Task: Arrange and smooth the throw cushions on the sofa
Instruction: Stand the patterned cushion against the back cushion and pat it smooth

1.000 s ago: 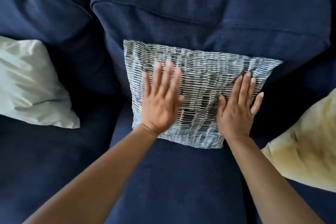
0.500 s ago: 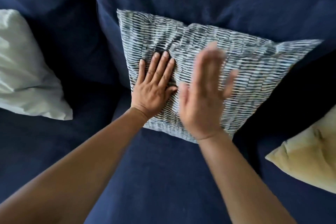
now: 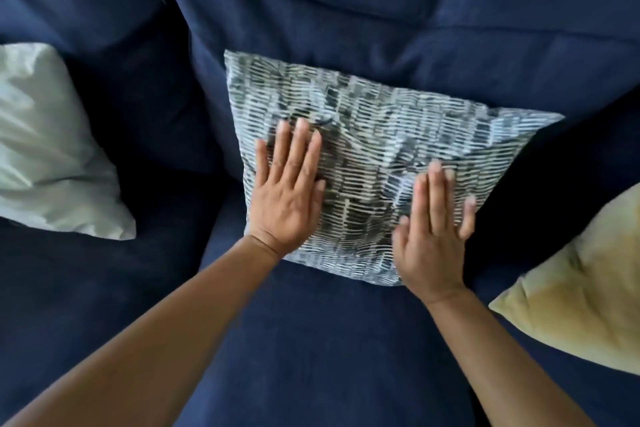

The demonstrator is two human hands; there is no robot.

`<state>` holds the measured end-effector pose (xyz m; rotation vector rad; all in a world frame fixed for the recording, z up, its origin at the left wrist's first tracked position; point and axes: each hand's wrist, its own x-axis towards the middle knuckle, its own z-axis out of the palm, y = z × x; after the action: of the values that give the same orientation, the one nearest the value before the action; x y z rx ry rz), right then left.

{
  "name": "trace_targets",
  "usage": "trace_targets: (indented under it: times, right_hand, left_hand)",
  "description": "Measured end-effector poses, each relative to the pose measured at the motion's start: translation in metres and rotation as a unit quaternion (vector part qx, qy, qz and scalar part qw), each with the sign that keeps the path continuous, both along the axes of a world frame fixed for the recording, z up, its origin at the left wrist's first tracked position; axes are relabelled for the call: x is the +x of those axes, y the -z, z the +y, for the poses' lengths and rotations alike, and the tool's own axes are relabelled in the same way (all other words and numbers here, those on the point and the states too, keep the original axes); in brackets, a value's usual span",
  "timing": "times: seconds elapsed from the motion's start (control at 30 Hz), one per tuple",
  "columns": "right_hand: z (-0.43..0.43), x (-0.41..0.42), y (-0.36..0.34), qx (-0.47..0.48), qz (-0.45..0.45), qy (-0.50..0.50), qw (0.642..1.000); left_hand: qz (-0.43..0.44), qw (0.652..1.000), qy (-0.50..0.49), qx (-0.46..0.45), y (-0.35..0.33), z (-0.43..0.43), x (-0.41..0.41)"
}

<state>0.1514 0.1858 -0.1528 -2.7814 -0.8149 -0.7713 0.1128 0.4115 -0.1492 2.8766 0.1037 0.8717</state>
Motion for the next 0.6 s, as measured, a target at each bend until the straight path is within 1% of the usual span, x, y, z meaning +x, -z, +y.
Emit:
trace_targets:
  times: [0.07, 0.13, 0.17, 0.23, 0.3, 0.37, 0.43, 0.47, 0.5, 0.53, 0.6]
  right_hand:
    - [0.034, 0.008, -0.027, 0.032, 0.01, -0.039, 0.999]
    - [0.057, 0.025, -0.038, 0.007, 0.04, -0.068, 0.997]
    - [0.059, 0.038, -0.039, -0.018, 0.055, -0.063, 0.996]
    - [0.04, 0.064, -0.039, -0.047, 0.081, -0.009, 0.996]
    - [0.008, 0.082, -0.04, -0.043, 0.099, 0.07, 0.992]
    - [-0.012, 0.087, -0.051, -0.021, 0.106, 0.134, 0.985]
    - [-0.006, 0.082, -0.066, 0.023, 0.091, 0.176, 0.98]
    - [0.007, 0.077, -0.074, 0.046, 0.081, 0.17, 0.981]
    - [0.023, 0.071, -0.079, 0.057, 0.078, 0.133, 0.986]
    - [0.041, 0.063, -0.081, 0.048, 0.081, 0.074, 0.993]
    - [0.068, 0.049, -0.075, -0.016, 0.094, -0.041, 0.995]
  left_hand:
    - [0.002, 1.0, 0.026, 0.002, -0.016, -0.012, 0.01]
    - [0.041, 0.998, 0.037, 0.037, -0.021, -0.01, 0.027]
    - [0.067, 0.996, 0.027, 0.058, -0.022, -0.002, 0.035]
    - [0.11, 0.991, -0.024, 0.068, -0.028, 0.027, 0.048]
    - [0.137, 0.985, -0.092, 0.042, -0.038, 0.057, 0.053]
    - [0.138, 0.98, -0.14, 0.016, -0.051, 0.073, 0.05]
    - [0.106, 0.984, -0.14, 0.008, -0.064, 0.066, 0.047]
    - [0.089, 0.989, -0.117, 0.011, -0.07, 0.054, 0.046]
    - [0.08, 0.994, -0.079, 0.017, -0.073, 0.038, 0.047]
    - [0.081, 0.996, -0.035, 0.028, -0.074, 0.021, 0.048]
    - [0.117, 0.991, 0.032, 0.064, -0.069, -0.003, 0.052]
